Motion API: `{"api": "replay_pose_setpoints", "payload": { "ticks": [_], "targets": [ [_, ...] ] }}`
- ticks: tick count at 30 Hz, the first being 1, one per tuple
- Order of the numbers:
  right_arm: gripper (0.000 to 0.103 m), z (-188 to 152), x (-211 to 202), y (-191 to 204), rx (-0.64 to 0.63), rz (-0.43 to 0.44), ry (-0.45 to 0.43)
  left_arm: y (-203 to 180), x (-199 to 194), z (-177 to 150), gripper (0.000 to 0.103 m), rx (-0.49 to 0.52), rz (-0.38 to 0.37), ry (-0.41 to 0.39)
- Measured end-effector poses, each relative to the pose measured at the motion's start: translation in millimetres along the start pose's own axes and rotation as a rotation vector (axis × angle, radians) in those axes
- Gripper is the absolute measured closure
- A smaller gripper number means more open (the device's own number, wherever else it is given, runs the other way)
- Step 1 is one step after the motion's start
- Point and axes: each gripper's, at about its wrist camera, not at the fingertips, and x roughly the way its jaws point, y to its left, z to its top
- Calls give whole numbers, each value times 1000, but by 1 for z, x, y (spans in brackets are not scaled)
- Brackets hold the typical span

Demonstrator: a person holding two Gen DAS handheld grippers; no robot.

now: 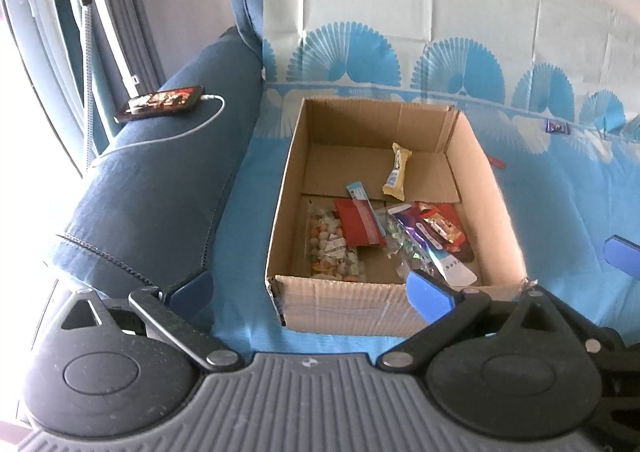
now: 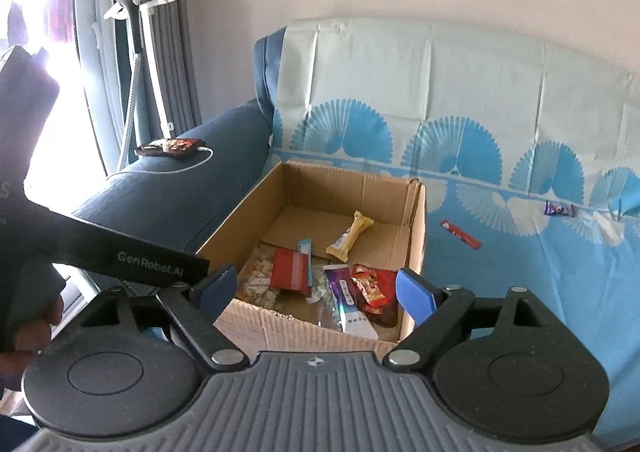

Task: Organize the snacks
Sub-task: 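Open both tools to drop the red pouch and purple stick pouch into the box, then move the left tool to the red stick pouch while the right tool reaches the purple candy bar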

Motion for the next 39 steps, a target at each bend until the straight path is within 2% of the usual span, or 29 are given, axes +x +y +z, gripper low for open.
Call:
{"api": "replay_pose_setpoints", "payload": {
  "ticks": [15,24,28,32,39],
  "targets": [
    [14,-7,-29,-4,14,2,-67,-7,-37,-6,0,35,21,-86],
    [14,-11,-34,-19,63,-8,-93,-23,-37,3,0,84,50,-97],
    [13,-11,-31,-44,116,-33,-101,-39,-32,19,0,118,42,-92],
    [13,-6,-28,-85,169,-91,-106,-69,-23,46,0,140,-3,-83],
    [10,18,-21,-202,273,-255,-148,-150,14,109,0,168,-133,-14]
  ]
}}
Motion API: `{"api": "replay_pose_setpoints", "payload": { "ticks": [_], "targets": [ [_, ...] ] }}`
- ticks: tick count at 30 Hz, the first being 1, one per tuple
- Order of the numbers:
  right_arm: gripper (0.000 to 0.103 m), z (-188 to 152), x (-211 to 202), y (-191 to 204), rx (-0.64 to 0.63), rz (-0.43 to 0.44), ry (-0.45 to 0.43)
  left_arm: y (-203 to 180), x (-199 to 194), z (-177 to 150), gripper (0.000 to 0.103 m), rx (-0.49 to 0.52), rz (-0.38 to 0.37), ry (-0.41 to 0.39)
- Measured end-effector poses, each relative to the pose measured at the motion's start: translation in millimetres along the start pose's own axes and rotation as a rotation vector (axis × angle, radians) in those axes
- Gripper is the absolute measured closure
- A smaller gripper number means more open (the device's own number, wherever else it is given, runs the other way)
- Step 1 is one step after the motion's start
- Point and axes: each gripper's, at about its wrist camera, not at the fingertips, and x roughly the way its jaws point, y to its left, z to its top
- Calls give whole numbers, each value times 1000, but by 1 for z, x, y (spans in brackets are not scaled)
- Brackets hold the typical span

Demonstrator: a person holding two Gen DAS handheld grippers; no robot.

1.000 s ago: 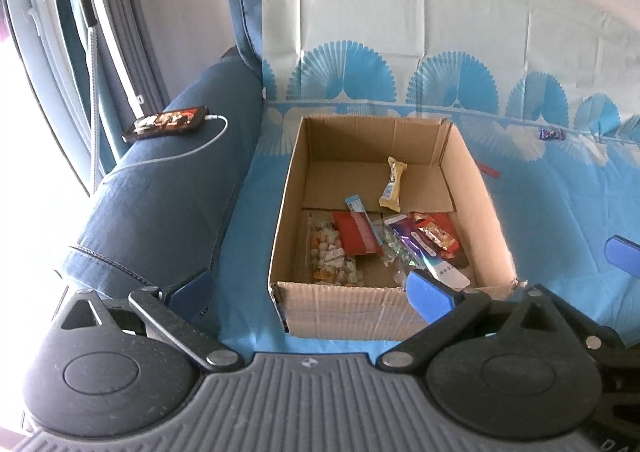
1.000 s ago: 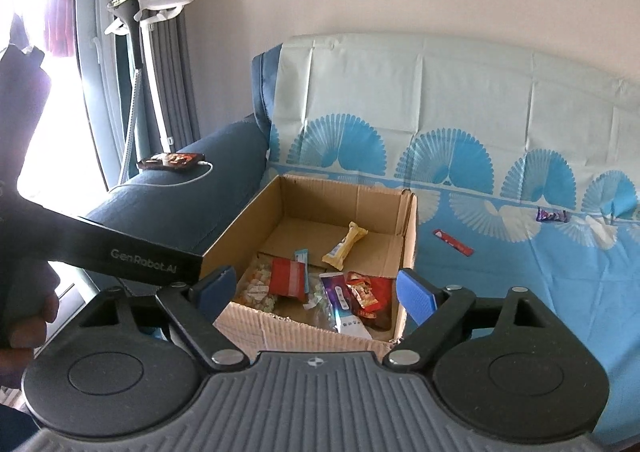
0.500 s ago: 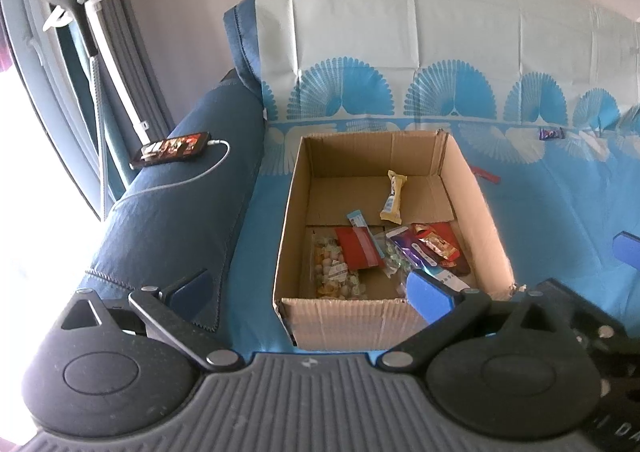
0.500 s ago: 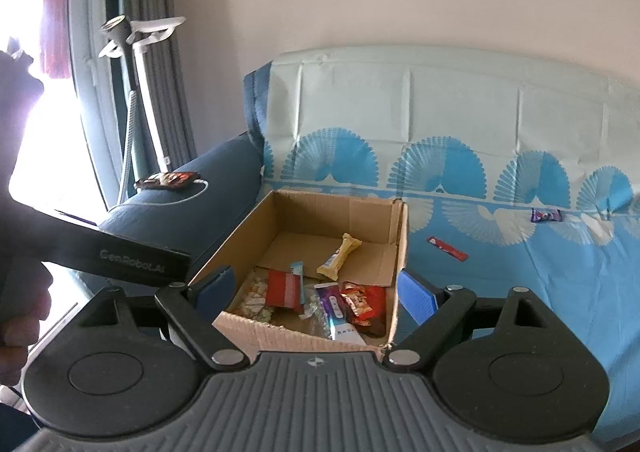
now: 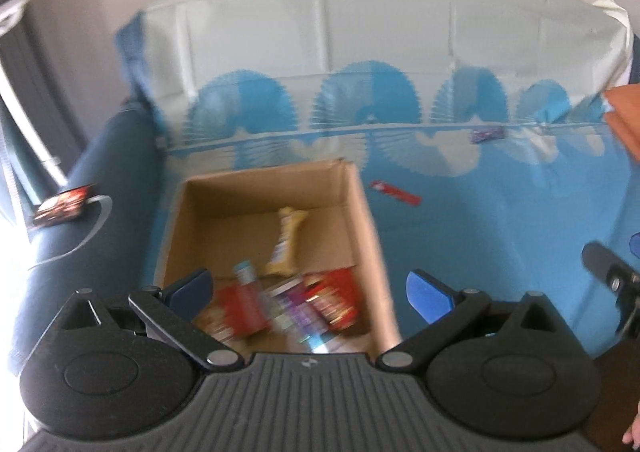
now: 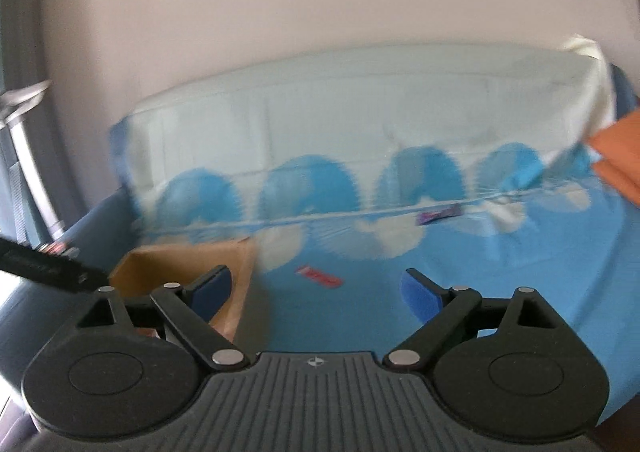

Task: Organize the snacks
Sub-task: 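Move the left tool to the red stick pouch while the right tool reaches the purple candy bar, then grasp the red stick pouch with the left tool while the right tool grasps the purple candy bar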

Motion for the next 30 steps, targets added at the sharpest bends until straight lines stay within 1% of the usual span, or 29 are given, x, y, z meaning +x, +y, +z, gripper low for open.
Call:
{"api": "replay_pose_setpoints", "payload": {
  "ticks": [3,6,9,13,16,19,23,27,28,30],
  "targets": [
    [9,25,34,-49,77,-53,13,-30,41,35,0,-6,-44,55],
    [8,45,79,-90,151,-86,42,-59,96,71,0,-20,-52,124],
    [7,61,139,-131,215,-106,98,-90,165,103,0,-46,-35,206],
    [6,81,243,-177,256,-127,177,-129,271,134,0,-72,-9,328],
    [6,88,317,-207,343,-132,207,-141,341,140,0,-122,17,405],
    [6,88,391,-226,428,-133,221,-141,394,137,0,-184,36,448],
    [6,90,472,-239,499,-174,216,-140,444,135,0,-219,41,485],
    [6,89,539,-233,402,-246,235,-132,478,125,0,-238,14,533],
    [5,86,555,-233,380,-284,242,-129,485,120,0,-246,-1,539],
    [3,79,575,-236,349,-340,275,-125,481,117,0,-263,6,474]
  ]
}}
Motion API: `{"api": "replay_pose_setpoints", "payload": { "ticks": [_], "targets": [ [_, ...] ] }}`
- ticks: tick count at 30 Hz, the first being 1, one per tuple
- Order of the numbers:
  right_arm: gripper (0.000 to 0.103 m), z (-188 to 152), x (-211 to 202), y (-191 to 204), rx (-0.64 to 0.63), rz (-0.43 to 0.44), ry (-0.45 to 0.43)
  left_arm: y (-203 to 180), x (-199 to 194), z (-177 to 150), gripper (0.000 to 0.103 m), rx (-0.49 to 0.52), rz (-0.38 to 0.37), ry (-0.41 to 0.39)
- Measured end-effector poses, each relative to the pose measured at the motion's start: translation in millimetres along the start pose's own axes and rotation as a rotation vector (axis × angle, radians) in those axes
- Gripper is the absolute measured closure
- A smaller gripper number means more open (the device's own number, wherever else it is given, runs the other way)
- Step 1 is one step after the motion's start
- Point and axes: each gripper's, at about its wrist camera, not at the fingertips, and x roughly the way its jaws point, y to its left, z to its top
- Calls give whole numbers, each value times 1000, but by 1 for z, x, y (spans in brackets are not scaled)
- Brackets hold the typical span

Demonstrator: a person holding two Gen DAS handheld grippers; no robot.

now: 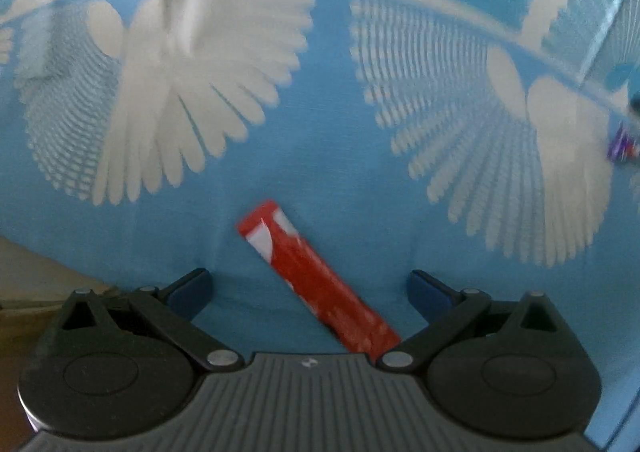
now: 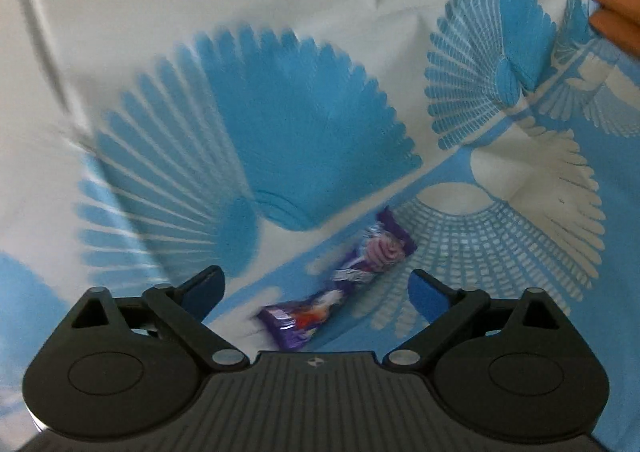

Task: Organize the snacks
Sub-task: 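Grasp the red stick pouch with the left tool while the right tool grasps the purple candy bar, then carry the red stick pouch and purple candy bar over the box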

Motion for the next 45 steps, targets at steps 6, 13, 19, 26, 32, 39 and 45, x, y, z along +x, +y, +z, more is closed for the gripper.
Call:
{"api": "replay_pose_setpoints", "payload": {
  "ticks": [6,13,19,26,32,39,45],
  "targets": [
    [0,-24,22,-2,-92,-70,-35,1,2,-3,0,18,5,-17],
    [76,-41,8,8,-178,-133,-115,-4,-12,-4,49,-27,10,18],
    [84,-47,-30,0,-170,-50,-116,-7,-31,-12,90,24,-57,-9],
    [84,-70,-126,-23,-115,114,-166,4,-104,-48,90,95,-135,-137],
    [84,-106,-233,-31,-79,237,-222,17,-187,-96,90,165,-208,-250],
    [84,-154,-361,-32,-145,300,-304,66,-278,-162,90,206,-249,-330],
    [84,-215,-462,-26,-205,382,-293,143,-344,-214,90,198,-210,-404]
  ]
}}
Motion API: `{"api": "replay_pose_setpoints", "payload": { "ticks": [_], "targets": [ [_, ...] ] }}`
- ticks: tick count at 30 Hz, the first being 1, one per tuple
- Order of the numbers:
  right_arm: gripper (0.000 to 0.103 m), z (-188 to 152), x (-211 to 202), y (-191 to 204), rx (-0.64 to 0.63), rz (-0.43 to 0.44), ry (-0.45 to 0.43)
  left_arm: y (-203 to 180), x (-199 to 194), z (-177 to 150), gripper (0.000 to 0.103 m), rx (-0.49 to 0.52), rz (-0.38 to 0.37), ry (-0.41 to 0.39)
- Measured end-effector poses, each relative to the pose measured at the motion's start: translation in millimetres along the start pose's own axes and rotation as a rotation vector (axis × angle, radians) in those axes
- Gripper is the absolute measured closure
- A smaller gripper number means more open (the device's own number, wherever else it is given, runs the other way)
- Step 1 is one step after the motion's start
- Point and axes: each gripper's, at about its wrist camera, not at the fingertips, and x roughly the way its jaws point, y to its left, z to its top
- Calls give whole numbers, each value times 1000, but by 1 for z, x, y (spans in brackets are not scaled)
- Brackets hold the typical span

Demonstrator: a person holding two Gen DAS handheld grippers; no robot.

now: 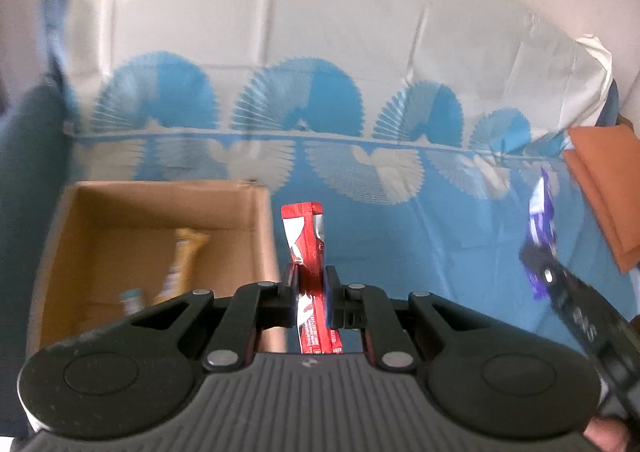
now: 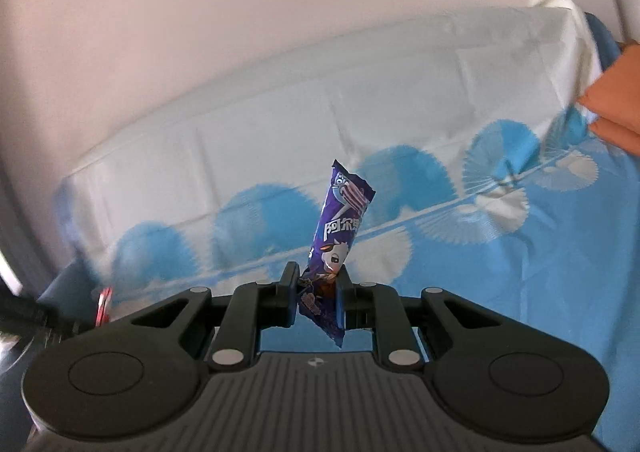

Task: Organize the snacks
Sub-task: 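Carry the red stick pouch and purple candy bar over the box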

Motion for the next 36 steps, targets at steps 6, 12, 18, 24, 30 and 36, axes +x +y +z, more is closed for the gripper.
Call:
{"api": "replay_pose_setpoints", "payload": {
  "ticks": [6,12,18,24,30,36],
  "targets": [
    [84,-40,-74,68,-51,158,96,62,-74,-51,90,-29,103,-8],
    [84,-83,-116,139,-153,316,220,114,-125,-108,90,-44,181,-21],
    [84,-102,-145,185,-274,381,249,141,-153,-150,90,-59,202,-48],
    [84,-108,-162,210,-324,371,239,151,-162,-169,90,-78,173,-55],
    [84,-111,-167,221,-360,360,236,156,-167,-172,90,-91,151,-77],
    [84,-111,-164,224,-377,351,242,162,-166,-173,90,-104,146,-71]
  ]
}}
